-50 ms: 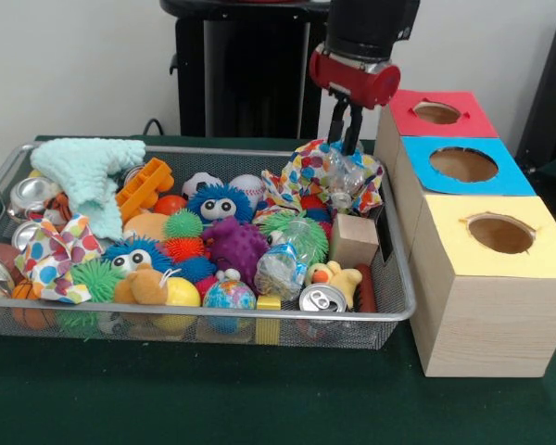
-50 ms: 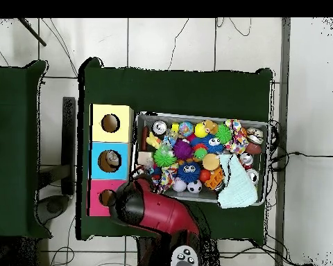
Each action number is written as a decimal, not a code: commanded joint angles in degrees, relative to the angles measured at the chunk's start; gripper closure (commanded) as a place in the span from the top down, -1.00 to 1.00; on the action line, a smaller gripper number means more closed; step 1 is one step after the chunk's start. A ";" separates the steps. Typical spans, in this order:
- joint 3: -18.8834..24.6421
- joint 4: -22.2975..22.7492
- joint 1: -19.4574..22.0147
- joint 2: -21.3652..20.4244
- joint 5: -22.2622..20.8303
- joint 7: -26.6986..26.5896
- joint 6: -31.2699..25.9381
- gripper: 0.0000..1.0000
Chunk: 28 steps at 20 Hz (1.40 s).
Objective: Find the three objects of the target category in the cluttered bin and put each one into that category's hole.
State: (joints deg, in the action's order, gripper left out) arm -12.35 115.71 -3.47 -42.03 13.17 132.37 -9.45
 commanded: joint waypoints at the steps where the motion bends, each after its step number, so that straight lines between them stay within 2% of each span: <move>1: -2.64 -1.61 -2.55 -3.89 -0.75 6.23 -7.47 -1.00; 8: -7.46 -5.73 -8.92 -3.48 0.84 9.59 -13.17 -1.00; 20: -10.74 -8.00 -17.05 1.84 5.61 15.28 -12.66 -1.00; 28: -10.35 -7.73 -18.17 4.49 8.29 14.38 -9.95 -1.00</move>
State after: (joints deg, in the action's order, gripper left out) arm -24.83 110.95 -21.38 -42.03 17.80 132.37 -16.67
